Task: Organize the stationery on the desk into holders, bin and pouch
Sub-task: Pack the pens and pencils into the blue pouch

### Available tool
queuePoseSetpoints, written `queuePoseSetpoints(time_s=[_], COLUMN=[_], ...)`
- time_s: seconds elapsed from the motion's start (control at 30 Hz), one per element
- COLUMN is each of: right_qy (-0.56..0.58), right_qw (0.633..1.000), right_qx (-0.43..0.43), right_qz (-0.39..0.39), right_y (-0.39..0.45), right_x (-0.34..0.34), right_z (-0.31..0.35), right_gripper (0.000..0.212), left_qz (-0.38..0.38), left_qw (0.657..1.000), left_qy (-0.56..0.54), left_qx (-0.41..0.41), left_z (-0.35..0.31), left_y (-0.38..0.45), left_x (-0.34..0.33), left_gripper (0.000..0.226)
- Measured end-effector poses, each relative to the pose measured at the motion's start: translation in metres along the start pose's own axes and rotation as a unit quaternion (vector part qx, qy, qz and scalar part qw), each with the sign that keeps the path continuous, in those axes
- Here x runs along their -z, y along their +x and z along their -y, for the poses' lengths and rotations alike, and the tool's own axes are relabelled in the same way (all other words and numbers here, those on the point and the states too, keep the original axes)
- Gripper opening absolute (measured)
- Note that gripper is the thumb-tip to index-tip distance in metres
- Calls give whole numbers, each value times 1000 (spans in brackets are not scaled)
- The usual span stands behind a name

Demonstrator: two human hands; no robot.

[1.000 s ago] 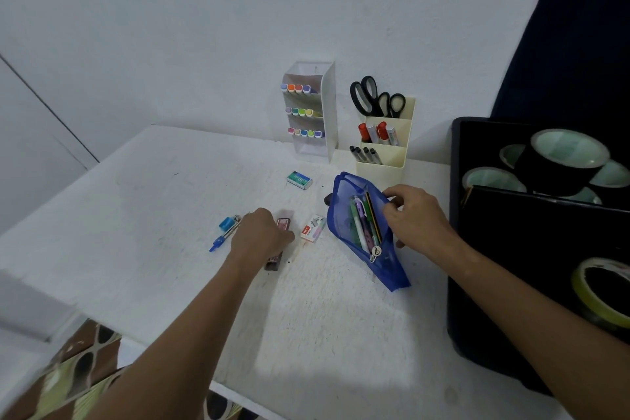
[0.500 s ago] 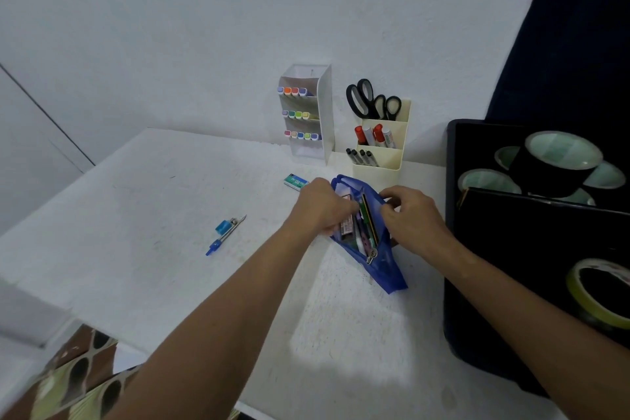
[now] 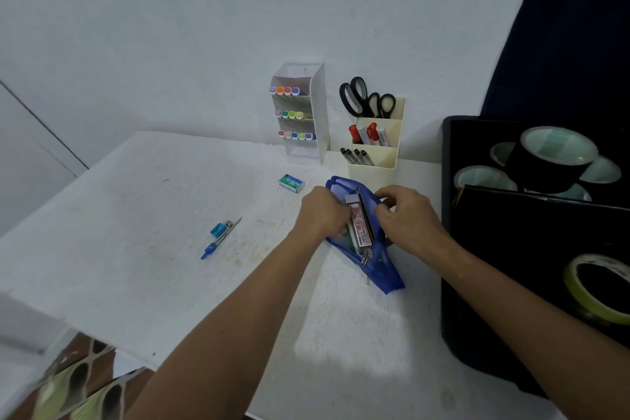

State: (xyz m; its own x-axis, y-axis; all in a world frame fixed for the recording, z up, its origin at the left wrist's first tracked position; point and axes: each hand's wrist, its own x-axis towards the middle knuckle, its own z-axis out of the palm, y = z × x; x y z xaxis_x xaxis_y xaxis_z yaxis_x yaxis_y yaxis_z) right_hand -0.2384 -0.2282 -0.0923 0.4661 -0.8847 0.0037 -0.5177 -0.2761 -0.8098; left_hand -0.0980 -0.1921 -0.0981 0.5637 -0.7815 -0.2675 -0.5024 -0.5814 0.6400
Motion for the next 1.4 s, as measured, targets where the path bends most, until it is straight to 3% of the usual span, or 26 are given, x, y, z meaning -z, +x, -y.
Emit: queuePoseSetpoints(time_s=[0.3, 0.4, 0.53, 0.87, 1.07, 1.2, 1.27, 1.4], right_qy=[0, -4, -3, -13, -15, -7, -6, -5], right_qw=[1000, 1000, 1000, 1000, 1000, 1000, 1000, 1000], right_qx=[-12, -17, -18, -17, -18, -11, -6, -3], right_qz=[5, 5, 0, -6, -10, -4, 0, 6], right_y=[-1, 0, 1, 1, 2, 3, 4, 5], right_x=[1, 0, 0, 0, -1, -1, -2, -4], right_z=[1, 0, 0, 0, -3, -3, -3, -4], right_gripper=[25, 26, 27, 33, 31, 28, 27, 28], left_qz=[-71, -83, -60, 26, -43, -110, -119, -107], left_qw=[996, 995, 995, 986, 980, 957, 941, 945], left_qy=[-36, 17, 61, 155, 181, 240, 276, 258], left_qx=[32, 44, 47, 50, 78, 122, 152, 168], left_z=[22, 31, 37, 46, 64, 98, 118, 143], left_y=[17, 27, 32, 33, 41, 32, 29, 26], left_x=[42, 49, 47, 34, 40, 65, 77, 91], left_gripper=[13, 26, 38, 41, 40, 42, 45, 39])
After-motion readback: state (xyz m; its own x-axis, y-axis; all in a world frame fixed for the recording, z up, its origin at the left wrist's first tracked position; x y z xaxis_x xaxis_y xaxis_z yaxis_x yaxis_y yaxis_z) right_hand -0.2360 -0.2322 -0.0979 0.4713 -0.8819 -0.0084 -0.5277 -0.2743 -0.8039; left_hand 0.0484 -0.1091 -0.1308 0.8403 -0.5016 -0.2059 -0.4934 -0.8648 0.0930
